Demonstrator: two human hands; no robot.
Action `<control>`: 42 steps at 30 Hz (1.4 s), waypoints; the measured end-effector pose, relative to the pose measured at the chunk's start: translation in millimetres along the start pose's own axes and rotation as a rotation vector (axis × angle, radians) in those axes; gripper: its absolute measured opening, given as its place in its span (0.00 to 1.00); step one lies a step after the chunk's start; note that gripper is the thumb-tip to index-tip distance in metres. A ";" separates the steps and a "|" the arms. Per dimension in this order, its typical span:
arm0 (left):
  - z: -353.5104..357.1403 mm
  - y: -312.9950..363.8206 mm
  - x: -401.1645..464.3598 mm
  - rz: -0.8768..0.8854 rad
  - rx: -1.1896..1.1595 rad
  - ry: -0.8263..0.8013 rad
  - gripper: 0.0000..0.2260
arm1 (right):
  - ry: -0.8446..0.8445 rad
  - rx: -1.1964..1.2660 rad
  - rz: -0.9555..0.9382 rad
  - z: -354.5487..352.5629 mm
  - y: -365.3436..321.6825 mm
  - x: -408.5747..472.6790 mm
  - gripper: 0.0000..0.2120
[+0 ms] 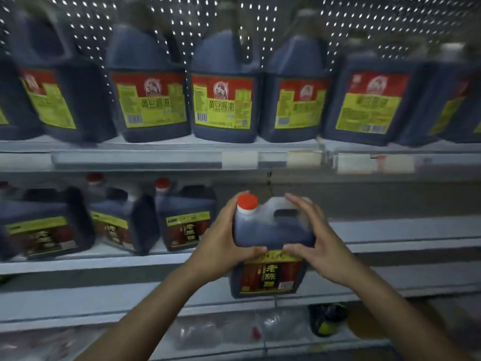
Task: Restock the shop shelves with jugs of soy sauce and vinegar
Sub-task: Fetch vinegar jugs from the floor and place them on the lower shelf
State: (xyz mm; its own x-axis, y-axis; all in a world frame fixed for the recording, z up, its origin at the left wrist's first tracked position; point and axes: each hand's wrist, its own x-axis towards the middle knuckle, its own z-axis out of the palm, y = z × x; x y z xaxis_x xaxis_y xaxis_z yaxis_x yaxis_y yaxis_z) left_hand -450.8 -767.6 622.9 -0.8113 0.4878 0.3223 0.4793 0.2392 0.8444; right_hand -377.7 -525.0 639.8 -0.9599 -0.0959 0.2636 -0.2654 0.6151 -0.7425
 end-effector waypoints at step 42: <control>28.5 -111.7 104.3 -0.148 0.629 0.126 0.25 | 0.075 0.041 0.061 69.8 107.2 131.7 0.40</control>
State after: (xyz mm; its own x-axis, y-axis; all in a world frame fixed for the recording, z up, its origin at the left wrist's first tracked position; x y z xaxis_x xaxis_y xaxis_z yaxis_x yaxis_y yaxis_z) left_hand -579.5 -719.5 550.0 -0.8984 0.3193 0.3015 0.4328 0.7602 0.4846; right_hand -538.9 -526.3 552.0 -0.9652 0.0006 0.2615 -0.2116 0.5856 -0.7825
